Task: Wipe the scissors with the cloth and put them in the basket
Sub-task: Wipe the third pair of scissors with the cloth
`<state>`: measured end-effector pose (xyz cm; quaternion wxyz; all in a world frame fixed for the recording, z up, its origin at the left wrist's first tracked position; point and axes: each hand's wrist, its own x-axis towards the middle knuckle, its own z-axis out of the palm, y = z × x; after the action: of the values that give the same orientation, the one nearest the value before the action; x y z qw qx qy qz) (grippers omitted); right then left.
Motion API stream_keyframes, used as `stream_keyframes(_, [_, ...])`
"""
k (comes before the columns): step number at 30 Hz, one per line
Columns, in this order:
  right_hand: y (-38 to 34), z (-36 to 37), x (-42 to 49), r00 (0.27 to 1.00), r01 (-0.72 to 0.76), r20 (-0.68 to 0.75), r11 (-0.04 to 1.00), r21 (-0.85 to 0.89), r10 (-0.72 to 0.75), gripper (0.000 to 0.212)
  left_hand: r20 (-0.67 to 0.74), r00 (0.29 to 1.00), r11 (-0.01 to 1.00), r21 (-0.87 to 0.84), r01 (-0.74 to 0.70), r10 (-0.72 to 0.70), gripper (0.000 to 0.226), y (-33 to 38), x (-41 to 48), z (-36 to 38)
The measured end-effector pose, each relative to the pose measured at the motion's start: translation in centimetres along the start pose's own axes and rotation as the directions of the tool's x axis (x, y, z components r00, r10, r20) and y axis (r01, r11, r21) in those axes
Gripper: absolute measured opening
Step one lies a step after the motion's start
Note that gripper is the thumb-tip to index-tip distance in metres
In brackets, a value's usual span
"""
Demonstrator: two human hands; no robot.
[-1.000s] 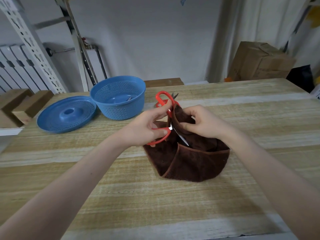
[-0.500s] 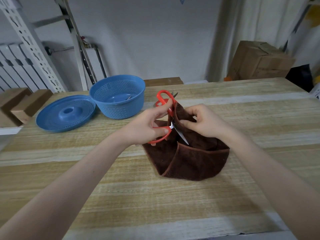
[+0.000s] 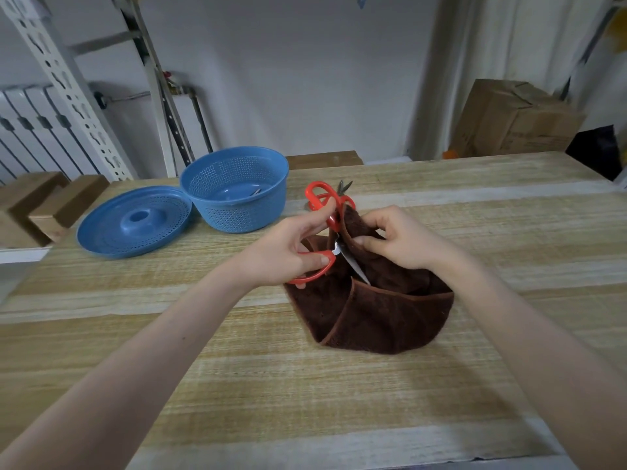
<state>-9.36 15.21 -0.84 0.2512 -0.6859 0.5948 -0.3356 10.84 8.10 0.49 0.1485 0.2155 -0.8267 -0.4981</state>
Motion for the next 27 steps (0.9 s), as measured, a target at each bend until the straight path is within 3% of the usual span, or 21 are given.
stream_keyframes(2, [0.3,-0.4,-0.2,0.998,-0.041,0.041,0.994,0.102,0.037,0.020,-0.010,1.000,1.000,-0.015,0.010,-0.010,0.080,-0.4,-0.1,-0.1])
stream_keyframes(4, [0.6,-0.5,-0.3,0.992,-0.119,-0.004,0.933,0.339,0.128,0.022,-0.010,1.000,0.999,-0.017,0.028,-0.028,0.080,0.0,-0.3,-0.3])
stream_keyframes(7, [1.3,-1.2,-0.2,0.903,-0.077,-0.240,0.683,0.726,0.356,0.031,-0.016,1.000,0.999,0.029,0.024,-0.023,0.079,0.5,-0.8,-0.6])
stream_keyframes(9, [1.6,-2.0,-0.1,0.846,-0.032,-0.304,0.610,0.792,0.439,0.048,-0.012,1.000,0.998,0.057,0.007,-0.007,0.080,0.6,-1.1,-0.5])
stream_keyframes(11, [1.6,-2.0,-0.1,0.830,-0.030,-0.321,0.612,0.791,0.456,0.050,-0.010,1.000,0.995,0.100,-0.018,0.019,0.080,0.8,-1.2,-0.3])
stream_keyframes(13, [1.2,-1.5,-0.1,0.835,-0.082,-0.325,0.684,0.725,0.444,0.034,-0.015,0.999,0.991,0.130,-0.033,0.036,0.080,0.7,-1.1,-0.1])
stream_keyframes(16, [-0.3,-0.5,-0.6,0.954,-0.152,-0.201,0.935,0.320,0.224,0.025,-0.030,0.999,0.992,0.126,-0.023,0.027,0.082,0.7,-0.8,0.1])
stream_keyframes(19, [-1.1,0.4,-0.5,0.992,-0.050,-0.114,0.999,-0.002,0.049,0.022,-0.023,0.999,0.990,0.136,-0.041,0.044,0.082,0.7,-0.7,0.1])
stream_keyframes(21, [-1.2,0.4,-0.4,0.993,-0.017,-0.121,0.999,-0.027,0.014,0.021,-0.028,0.999,0.993,0.111,-0.038,0.041,0.081,0.9,-0.9,0.1])
stream_keyframes(27, [-0.7,-0.4,-1.0,0.998,-0.025,0.056,0.999,0.040,0.022,0.028,-0.009,0.999,0.991,0.131,-0.032,0.033,0.079,0.8,-1.4,0.0])
